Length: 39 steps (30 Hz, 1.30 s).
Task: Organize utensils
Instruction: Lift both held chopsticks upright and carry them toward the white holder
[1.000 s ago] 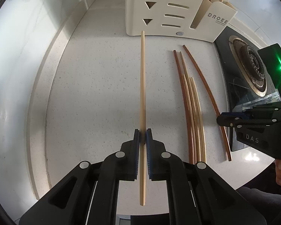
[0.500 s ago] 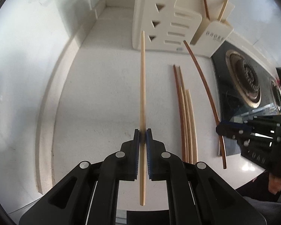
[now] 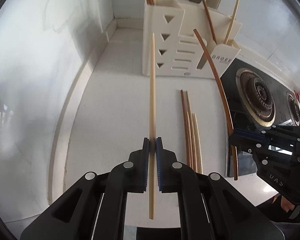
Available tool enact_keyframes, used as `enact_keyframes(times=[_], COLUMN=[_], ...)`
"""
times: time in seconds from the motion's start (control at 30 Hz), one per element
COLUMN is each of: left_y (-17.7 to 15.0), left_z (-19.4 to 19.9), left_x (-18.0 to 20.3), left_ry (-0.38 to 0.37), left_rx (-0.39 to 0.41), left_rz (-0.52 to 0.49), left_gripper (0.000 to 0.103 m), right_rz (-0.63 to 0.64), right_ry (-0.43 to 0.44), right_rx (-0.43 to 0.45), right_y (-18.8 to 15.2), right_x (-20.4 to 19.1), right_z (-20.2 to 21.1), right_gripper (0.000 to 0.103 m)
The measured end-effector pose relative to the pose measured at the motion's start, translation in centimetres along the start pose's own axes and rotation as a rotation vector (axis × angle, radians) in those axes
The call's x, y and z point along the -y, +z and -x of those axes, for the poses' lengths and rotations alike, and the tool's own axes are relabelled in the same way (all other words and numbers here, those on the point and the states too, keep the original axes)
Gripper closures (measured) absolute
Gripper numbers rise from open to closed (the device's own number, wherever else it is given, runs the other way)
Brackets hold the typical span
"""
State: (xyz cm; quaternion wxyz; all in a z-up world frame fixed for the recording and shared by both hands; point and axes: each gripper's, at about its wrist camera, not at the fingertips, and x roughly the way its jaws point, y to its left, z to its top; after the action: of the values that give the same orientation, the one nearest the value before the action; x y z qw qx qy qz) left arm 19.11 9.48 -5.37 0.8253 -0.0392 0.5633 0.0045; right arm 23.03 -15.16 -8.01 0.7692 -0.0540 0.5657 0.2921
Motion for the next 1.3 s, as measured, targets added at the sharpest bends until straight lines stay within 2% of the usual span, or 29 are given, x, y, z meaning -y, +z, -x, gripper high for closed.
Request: enact_keyframes(times=[0.13, 0.2, 0.33, 0.4, 0.53, 0.73, 0.93, 1.3], left_y=[0.5, 0.9, 1.9, 2.3, 3.2, 5.0, 6.2, 7.9], left_z=[0.9, 1.9, 2.7, 2.8, 3.3, 4.4, 5.3, 6.7], left_x=[0.1, 0.2, 0.7, 1.0, 1.3, 1.9, 1.9, 1.9], left_ry=[-0.002, 0.005, -0.003, -0.009, -0.027, -0.043, -0.09, -0.083], left_rx=[0.059, 0.116, 0.166, 0.187, 0.225, 0.319, 0.373, 0.47], left_rz=[0.012, 0.018, 0.023, 0.029, 0.041, 0.028, 0.031, 0.039], left_gripper=[0.097, 0.097, 0.097, 0.097, 0.097, 0.097, 0.097, 0.097], right_rz=[-0.015, -0.021, -0.035, -0.026, -0.047, -0.061, -0.084, -0.133], right_ry=[0.003, -0.001, -0.001, -0.02, -0.019, -0.006, -0.006, -0.011], right_rx=[0.06, 0.106, 0.149, 0.167, 0.226, 0.37, 0.455, 0.588], right_y=[-0.3, -0.1, -0.1, 1.0, 2.0, 2.8, 4.0, 5.8], right_x=[0.4, 0.9, 1.7, -0.4, -0.3, 0.2, 1.4, 3.7], right_z=[0.9, 1.8, 3.0, 1.5, 2.1, 4.2, 5.8, 8.2], right_gripper=[0.096, 0.096, 0.096, 0.096, 0.096, 0.096, 0.096, 0.096])
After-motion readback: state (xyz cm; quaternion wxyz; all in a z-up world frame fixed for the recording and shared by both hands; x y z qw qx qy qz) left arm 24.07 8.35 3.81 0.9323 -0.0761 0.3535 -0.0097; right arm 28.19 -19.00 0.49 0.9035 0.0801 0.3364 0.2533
